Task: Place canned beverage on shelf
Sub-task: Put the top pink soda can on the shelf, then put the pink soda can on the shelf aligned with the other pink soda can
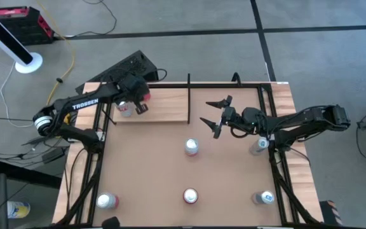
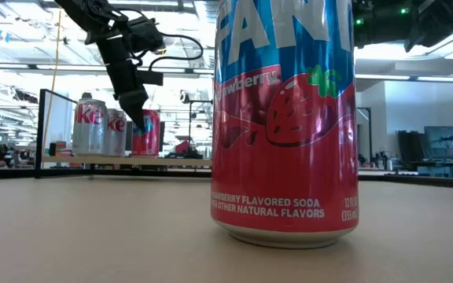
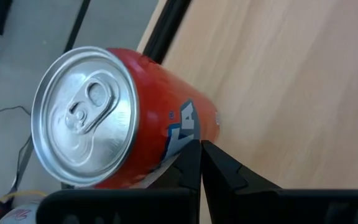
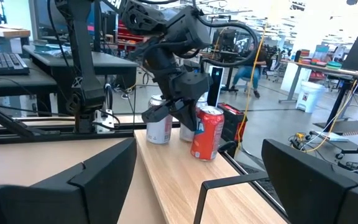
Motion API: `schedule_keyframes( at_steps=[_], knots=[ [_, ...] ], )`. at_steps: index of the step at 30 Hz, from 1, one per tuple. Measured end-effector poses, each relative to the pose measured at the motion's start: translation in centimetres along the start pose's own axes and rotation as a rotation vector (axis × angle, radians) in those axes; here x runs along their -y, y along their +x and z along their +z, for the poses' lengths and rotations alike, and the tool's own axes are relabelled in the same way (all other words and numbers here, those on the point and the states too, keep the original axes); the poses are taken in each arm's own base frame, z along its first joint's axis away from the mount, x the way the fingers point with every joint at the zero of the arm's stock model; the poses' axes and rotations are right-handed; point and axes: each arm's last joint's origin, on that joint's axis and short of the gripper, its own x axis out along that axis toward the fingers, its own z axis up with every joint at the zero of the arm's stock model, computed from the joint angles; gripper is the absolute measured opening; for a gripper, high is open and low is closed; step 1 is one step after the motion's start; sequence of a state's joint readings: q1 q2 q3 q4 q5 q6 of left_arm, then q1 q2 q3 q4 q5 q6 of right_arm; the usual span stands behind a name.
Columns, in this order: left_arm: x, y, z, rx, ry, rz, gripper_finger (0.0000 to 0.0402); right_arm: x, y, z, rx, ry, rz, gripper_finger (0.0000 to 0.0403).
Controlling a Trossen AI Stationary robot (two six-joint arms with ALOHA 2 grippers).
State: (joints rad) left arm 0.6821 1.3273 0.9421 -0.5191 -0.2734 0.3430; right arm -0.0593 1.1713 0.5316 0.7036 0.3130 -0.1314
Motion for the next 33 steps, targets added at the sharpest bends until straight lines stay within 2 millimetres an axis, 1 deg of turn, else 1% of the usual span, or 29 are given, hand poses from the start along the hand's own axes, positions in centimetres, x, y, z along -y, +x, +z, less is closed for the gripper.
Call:
schedule_keyframes(
  at_steps=[5, 10, 15, 19, 22, 25, 29, 33],
  knots=[
    [-0.4, 0.1, -0.1, -0.004, -0.014, 0.008, 0.0, -0.1, 0.2, -0.3, -0.016, -0.005, 0.003, 0.037],
    [-0.2, 0.1, 0.0, 0.022, -0.023, -0.054, 0.0, -0.1, 0.2, -0.3, -0.012, -0.004, 0.002, 0.037],
    [0.8, -0.4, 0.4, 0.038, -0.015, -0.118, 0.0, -0.1, 0.2, -0.3, -0.011, -0.004, 0.002, 0.037],
    [2.3, -2.2, 1.7, 0.043, -0.002, -0.189, 0.0, -0.1, 0.2, -0.3, -0.011, -0.006, 0.002, 0.037],
    [4.5, -4.1, 2.9, 0.074, 0.029, -0.312, 0.0, -0.1, 0.2, -0.3, -0.012, -0.012, 0.002, 0.037],
    [7.7, -6.2, 3.8, 0.142, 0.095, -0.484, 0.0, -0.1, 0.2, -0.3, -0.011, -0.012, 0.002, 0.037],
    [12.7, -9.3, 3.9, 0.23, 0.228, -0.733, 0.0, -0.1, 0.2, -0.3, -0.011, -0.012, 0.002, 0.037],
    [16.9, -12.7, 3.4, 0.334, 0.352, -0.939, 0.0, -0.1, 0.2, -0.3, -0.011, -0.012, 0.003, 0.037]
  ],
)
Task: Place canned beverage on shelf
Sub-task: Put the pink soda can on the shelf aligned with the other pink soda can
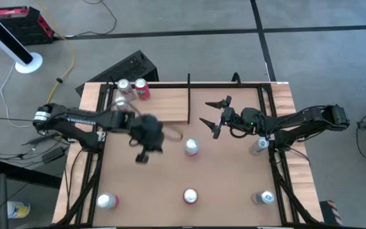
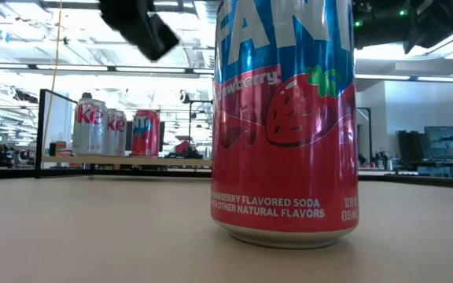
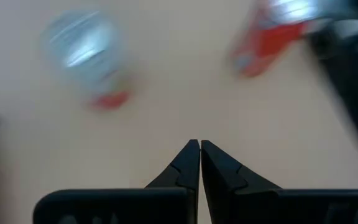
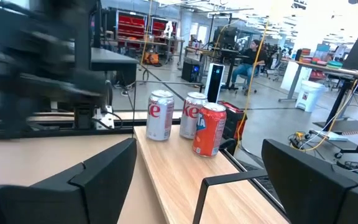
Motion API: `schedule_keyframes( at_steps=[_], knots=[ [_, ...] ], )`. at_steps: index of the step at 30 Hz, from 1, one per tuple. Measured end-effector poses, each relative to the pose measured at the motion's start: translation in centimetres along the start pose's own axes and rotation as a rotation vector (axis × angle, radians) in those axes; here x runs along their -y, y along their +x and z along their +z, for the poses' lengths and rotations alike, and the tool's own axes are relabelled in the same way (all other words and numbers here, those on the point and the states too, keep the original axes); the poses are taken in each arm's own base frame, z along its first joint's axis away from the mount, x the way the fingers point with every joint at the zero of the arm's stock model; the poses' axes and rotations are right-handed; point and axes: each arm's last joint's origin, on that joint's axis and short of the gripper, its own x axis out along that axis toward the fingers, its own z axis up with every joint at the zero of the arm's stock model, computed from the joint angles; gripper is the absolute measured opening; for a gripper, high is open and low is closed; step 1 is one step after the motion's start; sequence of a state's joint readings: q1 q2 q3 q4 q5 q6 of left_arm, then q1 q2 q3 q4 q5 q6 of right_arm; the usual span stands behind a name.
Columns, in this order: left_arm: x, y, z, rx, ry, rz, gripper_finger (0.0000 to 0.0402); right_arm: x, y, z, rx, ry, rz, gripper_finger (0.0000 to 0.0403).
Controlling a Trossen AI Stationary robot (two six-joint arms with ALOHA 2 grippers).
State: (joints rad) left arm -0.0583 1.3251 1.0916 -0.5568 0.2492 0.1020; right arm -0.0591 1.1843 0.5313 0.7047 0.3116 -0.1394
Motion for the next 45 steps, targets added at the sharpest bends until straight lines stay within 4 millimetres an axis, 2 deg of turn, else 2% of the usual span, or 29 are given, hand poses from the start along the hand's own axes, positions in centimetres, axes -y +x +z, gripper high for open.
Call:
schedule_keyframes(
  at_steps=[5, 8, 12, 16, 19, 25, 28, 34, 40, 45],
  knots=[
    [5.0, 0.8, 1.7, 0.145, 0.145, -0.13, 0.0, 0.0, 0.0, 0.0, 0.0, 0.011, 0.001, 0.037],
    [6.8, 0.9, 2.2, 0.209, 0.24, -0.132, 0.0, 0.0, 0.0, 0.0, 0.001, 0.037, 0.001, 0.037],
    [8.0, 0.9, 2.5, 0.248, 0.361, -0.072, 0.0001, -0.1, 0.0, 0.0, -0.001, 0.115, 0.004, 0.037],
    [8.7, 1.6, 2.7, 0.269, 0.431, -0.082, 0.0017, -1.3, -0.4, -0.2, -0.036, 0.156, 0.054, 0.037],
    [9.6, 3.5, 2.6, 0.263, 0.455, -0.107, 0.0048, -2.8, -1.0, -0.1, -0.051, 0.161, 0.079, 0.037],
    [11.6, 9.3, 1.6, 0.236, 0.573, -0.105, 0.0147, -5.7, -2.8, 0.3, -0.058, 0.154, 0.003, 0.037],
    [12.2, 10.4, 1.9, 0.25, 0.591, -0.088, 0.0199, -6.6, -3.5, 0.3, -0.067, 0.146, -0.037, 0.037],
    [12.8, 9.7, 3.1, 0.293, 0.549, -0.11, 0.0272, -7.2, -4.2, 0.4, -0.071, 0.135, -0.079, 0.037],
    [12.1, 9.5, 3.6, 0.312, 0.482, 0.033, 0.0284, -7.1, -4.1, 0.4, -0.072, 0.114, -0.087, 0.037],
    [11.8, 9.6, 3.7, 0.31, 0.497, 0.044, 0.0284, -6.8, -3.9, 0.3, -0.074, 0.1, -0.1, 0.037]
  ],
)
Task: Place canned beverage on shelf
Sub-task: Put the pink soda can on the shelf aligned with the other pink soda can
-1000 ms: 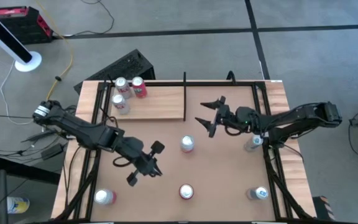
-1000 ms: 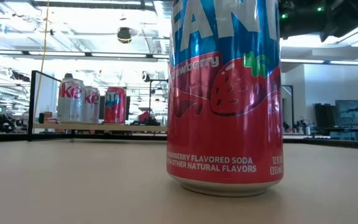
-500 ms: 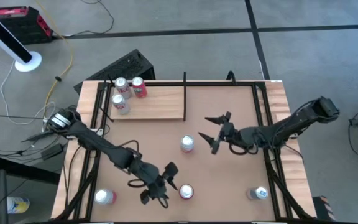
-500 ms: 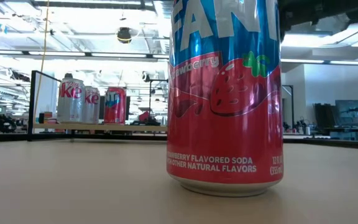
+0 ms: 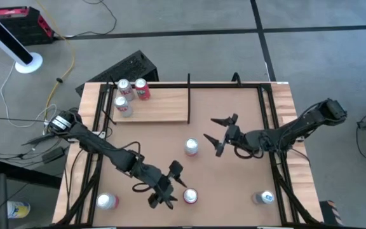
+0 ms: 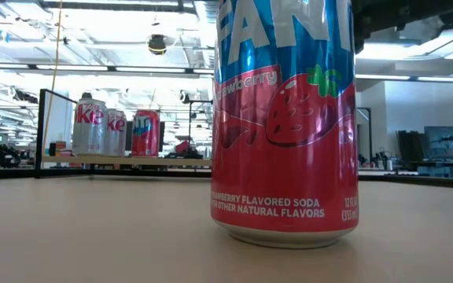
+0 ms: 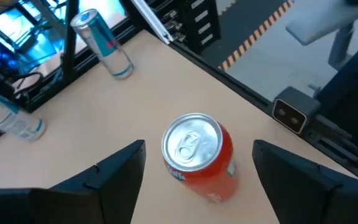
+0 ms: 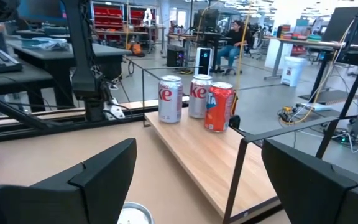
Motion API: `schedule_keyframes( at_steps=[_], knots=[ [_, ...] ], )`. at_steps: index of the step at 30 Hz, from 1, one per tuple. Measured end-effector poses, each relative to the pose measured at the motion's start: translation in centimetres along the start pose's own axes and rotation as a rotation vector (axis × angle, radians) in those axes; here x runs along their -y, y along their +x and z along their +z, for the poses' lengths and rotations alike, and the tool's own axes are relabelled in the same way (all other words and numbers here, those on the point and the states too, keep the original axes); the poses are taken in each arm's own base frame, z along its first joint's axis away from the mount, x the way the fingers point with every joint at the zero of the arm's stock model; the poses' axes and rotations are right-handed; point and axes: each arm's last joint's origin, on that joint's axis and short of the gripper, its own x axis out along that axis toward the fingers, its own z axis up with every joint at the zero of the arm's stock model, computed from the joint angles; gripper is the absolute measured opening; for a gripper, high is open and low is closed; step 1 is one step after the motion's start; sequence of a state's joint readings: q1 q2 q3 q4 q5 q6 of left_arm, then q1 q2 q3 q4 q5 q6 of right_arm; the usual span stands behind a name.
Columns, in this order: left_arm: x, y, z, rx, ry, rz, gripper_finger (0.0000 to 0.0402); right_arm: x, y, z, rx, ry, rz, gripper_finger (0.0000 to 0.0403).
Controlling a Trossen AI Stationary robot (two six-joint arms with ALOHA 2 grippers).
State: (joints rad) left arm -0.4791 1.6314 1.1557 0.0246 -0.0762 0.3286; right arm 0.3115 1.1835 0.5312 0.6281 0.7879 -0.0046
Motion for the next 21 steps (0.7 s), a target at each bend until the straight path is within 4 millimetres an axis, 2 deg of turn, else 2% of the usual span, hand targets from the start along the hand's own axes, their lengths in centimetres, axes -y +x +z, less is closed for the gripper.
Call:
schedule_keyframes(
  at_steps=[21],
  knots=[
    [0.0, 0.2, 0.0, 0.037, -0.001, -0.063, 0.0284, 1.3, 1.1, 0.1, 0.01, -0.02, -0.071, 0.037]
  ],
)
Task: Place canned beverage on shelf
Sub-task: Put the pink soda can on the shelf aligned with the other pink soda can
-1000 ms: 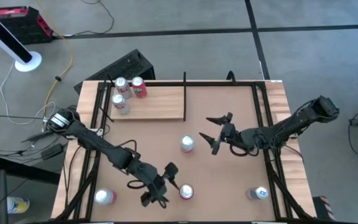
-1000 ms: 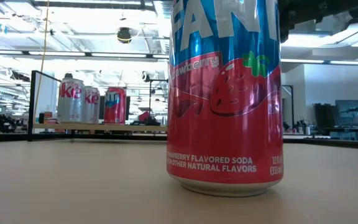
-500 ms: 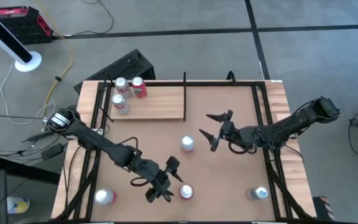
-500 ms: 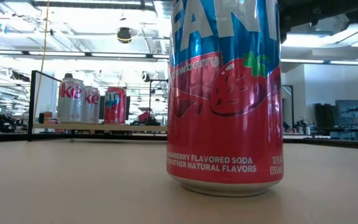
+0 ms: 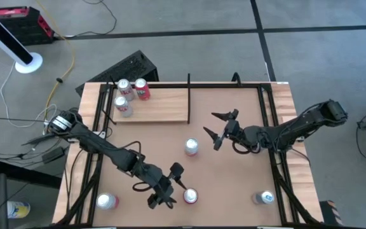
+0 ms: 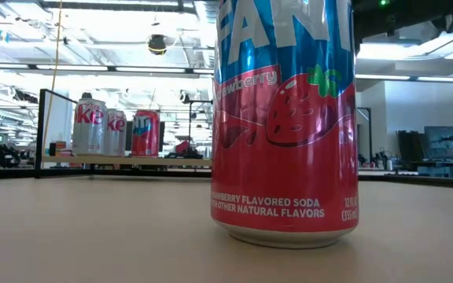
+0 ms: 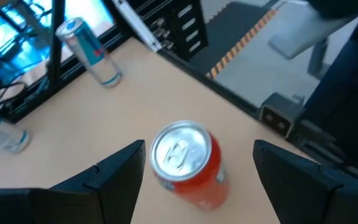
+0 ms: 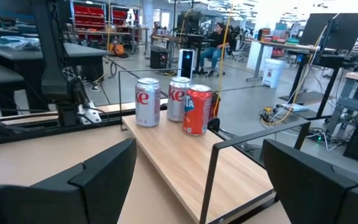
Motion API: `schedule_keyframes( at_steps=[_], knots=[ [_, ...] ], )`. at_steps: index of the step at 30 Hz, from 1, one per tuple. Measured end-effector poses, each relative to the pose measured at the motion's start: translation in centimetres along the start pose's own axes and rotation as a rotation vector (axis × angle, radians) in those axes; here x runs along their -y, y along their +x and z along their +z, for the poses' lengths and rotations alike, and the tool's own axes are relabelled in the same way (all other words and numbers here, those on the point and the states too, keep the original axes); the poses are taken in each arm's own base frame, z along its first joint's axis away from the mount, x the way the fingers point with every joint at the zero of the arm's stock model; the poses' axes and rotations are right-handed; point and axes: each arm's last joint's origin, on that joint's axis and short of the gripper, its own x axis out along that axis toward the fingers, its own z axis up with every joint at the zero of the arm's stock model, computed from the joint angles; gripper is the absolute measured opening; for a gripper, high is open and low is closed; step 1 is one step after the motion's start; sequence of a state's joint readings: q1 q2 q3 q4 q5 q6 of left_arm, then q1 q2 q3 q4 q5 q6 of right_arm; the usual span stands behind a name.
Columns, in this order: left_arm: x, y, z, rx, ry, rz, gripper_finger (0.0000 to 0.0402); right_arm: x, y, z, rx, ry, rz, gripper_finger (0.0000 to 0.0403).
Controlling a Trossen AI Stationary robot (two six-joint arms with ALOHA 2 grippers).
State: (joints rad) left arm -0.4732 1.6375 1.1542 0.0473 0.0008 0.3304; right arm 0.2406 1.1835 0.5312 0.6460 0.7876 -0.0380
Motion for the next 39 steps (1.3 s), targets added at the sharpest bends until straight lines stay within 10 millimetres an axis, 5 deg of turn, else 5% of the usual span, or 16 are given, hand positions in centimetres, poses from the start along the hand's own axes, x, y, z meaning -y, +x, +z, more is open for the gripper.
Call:
schedule_keyframes(
  at_steps=[7, 20, 25, 39],
  knots=[
    [0.1, 0.0, 0.4, 0.058, 0.003, -0.057, 0.0289, 0.1, 0.1, 0.0, -0.001, -0.001, -0.008, 0.037],
    [-0.1, 0.5, 0.5, 0.093, -0.002, -0.038, 0.0373, 0.1, 0.1, 0.0, -0.001, 0.002, -0.007, 0.037],
    [-0.3, 2.9, -1.4, 0.082, -0.048, -0.078, 0.0375, 0.1, 0.1, 0.0, 0.002, 0.006, -0.006, 0.037],
    [-2.4, 3.6, -2.7, 0.077, -0.074, -0.049, 0.0375, 0.1, 0.1, 0.0, 0.001, -0.014, 0.0, 0.037]
  ],
)
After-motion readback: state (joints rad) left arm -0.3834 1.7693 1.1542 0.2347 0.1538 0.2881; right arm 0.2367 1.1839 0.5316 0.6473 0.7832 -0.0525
